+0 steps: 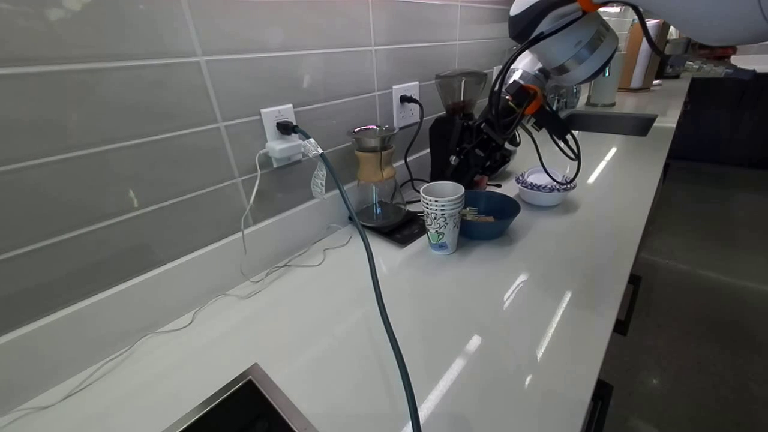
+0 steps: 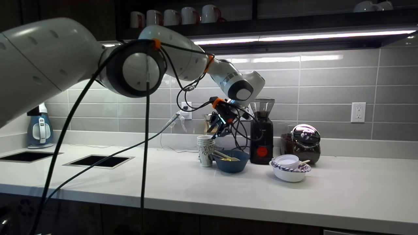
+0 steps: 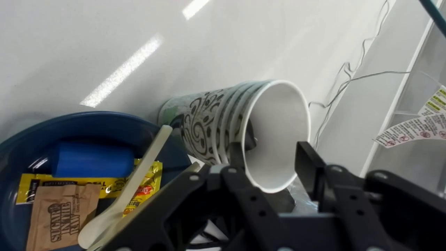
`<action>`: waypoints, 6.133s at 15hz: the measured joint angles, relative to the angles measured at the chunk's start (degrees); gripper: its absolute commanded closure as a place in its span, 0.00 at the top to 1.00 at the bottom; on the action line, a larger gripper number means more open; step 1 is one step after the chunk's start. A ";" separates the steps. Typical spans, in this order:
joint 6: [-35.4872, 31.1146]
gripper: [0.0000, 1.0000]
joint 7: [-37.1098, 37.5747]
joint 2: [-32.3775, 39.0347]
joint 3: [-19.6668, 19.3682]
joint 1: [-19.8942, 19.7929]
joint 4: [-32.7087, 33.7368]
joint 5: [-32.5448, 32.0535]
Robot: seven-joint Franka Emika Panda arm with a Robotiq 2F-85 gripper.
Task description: Remove one cup from the stack on the left.
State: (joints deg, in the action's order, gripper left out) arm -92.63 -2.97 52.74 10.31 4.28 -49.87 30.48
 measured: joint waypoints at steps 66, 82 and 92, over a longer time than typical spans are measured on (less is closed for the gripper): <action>22.28 0.01 -6.50 4.27 11.41 -5.55 5.35 7.14; 11.60 0.01 4.97 -6.40 12.36 -8.52 -5.36 13.68; -6.10 0.01 16.10 -21.73 2.22 -5.47 -28.60 23.63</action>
State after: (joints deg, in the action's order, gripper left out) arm -98.74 13.13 31.01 12.52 -1.19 -78.47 54.11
